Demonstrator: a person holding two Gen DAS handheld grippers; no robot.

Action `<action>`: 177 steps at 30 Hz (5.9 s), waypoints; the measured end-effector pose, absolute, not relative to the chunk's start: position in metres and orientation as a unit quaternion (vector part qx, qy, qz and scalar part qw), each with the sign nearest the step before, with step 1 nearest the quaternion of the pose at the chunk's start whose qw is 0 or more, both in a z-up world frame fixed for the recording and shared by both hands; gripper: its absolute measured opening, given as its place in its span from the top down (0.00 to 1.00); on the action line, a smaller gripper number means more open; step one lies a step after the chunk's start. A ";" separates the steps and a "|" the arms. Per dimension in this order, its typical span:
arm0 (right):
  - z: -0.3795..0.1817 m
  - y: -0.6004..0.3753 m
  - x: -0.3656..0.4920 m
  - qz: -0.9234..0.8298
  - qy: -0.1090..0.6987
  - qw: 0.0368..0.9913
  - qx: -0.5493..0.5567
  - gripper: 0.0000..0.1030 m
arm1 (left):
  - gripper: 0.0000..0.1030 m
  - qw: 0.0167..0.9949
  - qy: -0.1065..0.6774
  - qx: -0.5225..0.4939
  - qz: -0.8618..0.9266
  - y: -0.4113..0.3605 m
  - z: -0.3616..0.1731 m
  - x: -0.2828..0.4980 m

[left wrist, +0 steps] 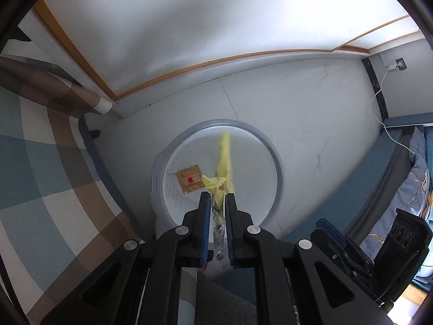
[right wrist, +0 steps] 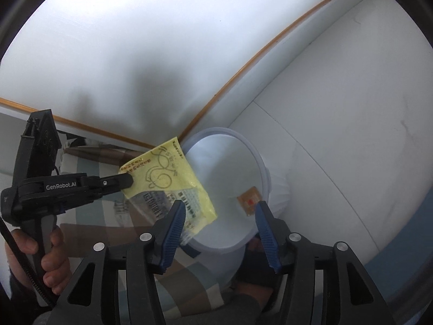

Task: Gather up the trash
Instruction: 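Open the right tool over the bin while the left tool drops the yellow bag in, then move both open tools back over the table, then grasp the brown paper snack packet with the right tool, then lower the brown packet with the right tool while the left tool grasps the white plastic bag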

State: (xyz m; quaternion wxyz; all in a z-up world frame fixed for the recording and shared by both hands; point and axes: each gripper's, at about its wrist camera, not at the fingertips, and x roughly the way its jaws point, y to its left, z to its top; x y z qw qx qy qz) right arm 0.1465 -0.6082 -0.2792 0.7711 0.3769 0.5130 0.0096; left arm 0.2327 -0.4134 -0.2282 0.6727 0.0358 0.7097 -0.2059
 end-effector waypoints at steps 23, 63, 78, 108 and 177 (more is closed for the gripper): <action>-0.218 -0.589 0.119 -0.004 0.474 0.814 0.335 0.20 | 0.42 0.774 0.597 0.010 -0.210 -0.359 -0.122 0.194; -0.026 -0.335 0.071 0.183 0.341 0.912 0.133 0.13 | 0.35 0.928 0.355 -0.100 -0.048 -0.053 0.017 0.073; -0.061 -0.192 0.069 0.235 0.372 0.897 0.053 0.07 | 0.24 0.929 0.340 -0.142 0.025 0.058 -0.007 0.046; -0.119 -0.038 0.096 0.287 0.439 0.846 -0.094 0.07 | 0.14 0.859 0.407 -0.306 0.060 0.160 -0.094 0.076; -0.109 -0.276 0.082 0.185 0.376 0.902 0.099 0.38 | 0.28 0.796 0.594 -0.024 -0.118 -0.056 -0.126 0.142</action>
